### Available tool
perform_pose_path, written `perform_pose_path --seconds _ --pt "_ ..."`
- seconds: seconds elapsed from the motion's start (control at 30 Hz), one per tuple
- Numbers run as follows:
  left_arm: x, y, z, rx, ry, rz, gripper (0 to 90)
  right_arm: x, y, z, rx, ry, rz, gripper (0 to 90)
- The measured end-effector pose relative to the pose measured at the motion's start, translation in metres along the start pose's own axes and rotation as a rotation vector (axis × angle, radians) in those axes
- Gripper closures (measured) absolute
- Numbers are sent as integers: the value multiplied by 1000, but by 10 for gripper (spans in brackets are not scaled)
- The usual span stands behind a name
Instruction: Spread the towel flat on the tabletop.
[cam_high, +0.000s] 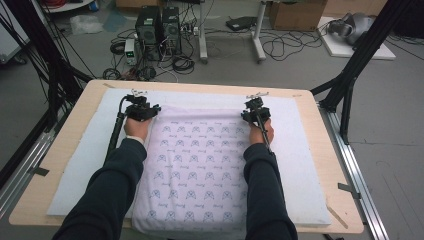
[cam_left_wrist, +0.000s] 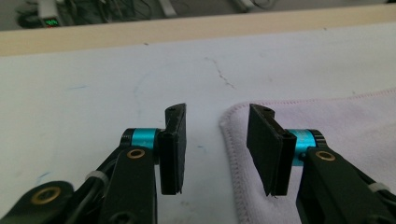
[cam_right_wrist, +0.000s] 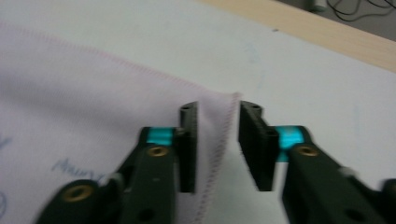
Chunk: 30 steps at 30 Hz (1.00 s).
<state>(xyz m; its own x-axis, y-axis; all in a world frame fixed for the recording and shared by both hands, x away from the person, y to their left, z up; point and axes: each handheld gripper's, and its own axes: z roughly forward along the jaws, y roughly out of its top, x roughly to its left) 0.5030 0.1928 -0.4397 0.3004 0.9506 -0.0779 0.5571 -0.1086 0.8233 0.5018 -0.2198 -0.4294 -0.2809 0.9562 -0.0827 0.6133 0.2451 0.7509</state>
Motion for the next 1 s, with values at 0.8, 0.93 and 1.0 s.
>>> perform_pose_path --seconds 0.8,0.93,1.0 --pt "-2 -3 -13 -18 -80 0 447 2 -10 -13 -44 75 -71 623" --pt "-5 -9 -36 -65 -169 20 372 -5 -21 -42 -69 166 -97 636" --pt "-7 -13 -48 -79 -202 26 347 -6 -29 -56 -63 207 -131 680"
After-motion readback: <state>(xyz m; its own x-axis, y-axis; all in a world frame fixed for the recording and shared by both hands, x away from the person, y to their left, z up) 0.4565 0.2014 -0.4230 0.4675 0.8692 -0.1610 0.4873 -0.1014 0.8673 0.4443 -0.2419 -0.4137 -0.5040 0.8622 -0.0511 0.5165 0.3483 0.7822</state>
